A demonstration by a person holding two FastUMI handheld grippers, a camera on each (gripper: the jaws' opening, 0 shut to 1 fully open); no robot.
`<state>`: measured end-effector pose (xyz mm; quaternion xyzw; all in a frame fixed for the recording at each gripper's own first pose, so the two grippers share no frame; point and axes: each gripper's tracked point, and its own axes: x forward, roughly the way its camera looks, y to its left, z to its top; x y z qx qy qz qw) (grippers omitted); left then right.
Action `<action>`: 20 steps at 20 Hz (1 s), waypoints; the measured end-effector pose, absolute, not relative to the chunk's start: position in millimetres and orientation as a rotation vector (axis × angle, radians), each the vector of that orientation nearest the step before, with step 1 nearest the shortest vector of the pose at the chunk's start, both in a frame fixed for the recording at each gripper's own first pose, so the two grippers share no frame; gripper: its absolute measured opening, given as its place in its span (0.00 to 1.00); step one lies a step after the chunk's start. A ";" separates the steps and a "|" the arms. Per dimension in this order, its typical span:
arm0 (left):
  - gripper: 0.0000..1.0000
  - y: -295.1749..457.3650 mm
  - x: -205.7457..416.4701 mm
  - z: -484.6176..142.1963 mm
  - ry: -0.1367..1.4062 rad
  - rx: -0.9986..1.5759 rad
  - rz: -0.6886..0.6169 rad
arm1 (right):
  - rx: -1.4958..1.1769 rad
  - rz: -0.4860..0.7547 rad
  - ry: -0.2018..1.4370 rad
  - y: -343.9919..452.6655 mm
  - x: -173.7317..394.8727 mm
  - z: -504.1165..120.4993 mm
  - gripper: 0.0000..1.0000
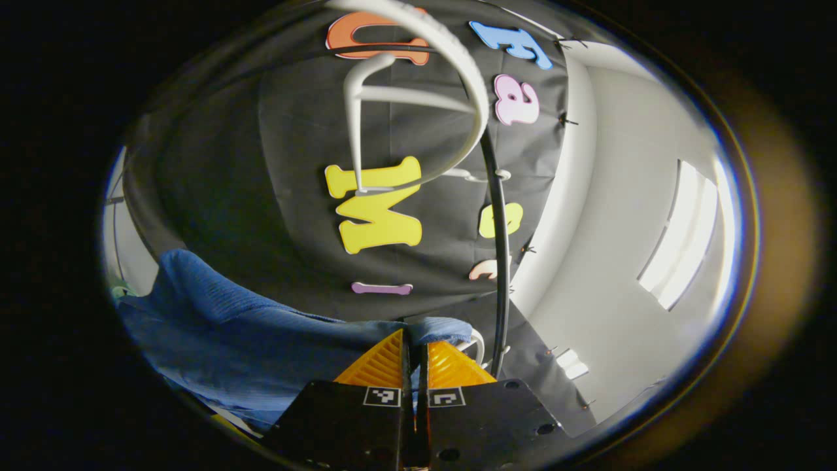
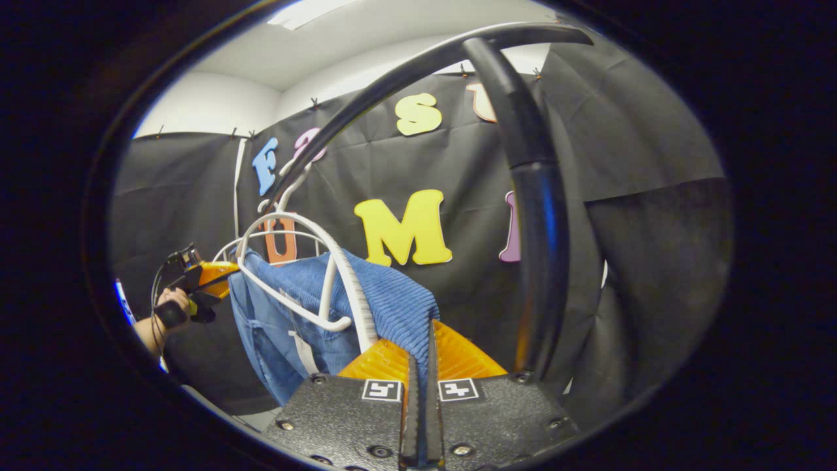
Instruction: Grasp the clothes on the hanger with both hands and then place them into the laundry hamper below.
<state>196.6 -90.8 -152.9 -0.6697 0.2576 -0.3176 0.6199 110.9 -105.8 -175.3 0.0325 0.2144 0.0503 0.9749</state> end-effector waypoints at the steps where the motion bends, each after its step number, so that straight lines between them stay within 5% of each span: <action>1: 0.01 -93.8 194.6 -153.7 0.599 -1.534 -0.733 | 0.061 0.092 0.429 -102.6 103.0 -181.3 0.08; 7: 0.01 -108.8 189.0 -174.6 0.650 -1.639 -0.693 | 0.131 0.086 0.441 -97.9 96.1 -191.7 0.06; 10: 0.01 -136.5 165.9 -232.3 0.833 -1.519 -0.583 | 0.024 0.188 0.479 -44.3 84.5 -220.2 0.08; 20: 0.01 -140.9 139.8 -254.2 0.828 -1.168 -0.630 | 0.124 0.230 0.541 -17.0 81.1 -236.8 0.08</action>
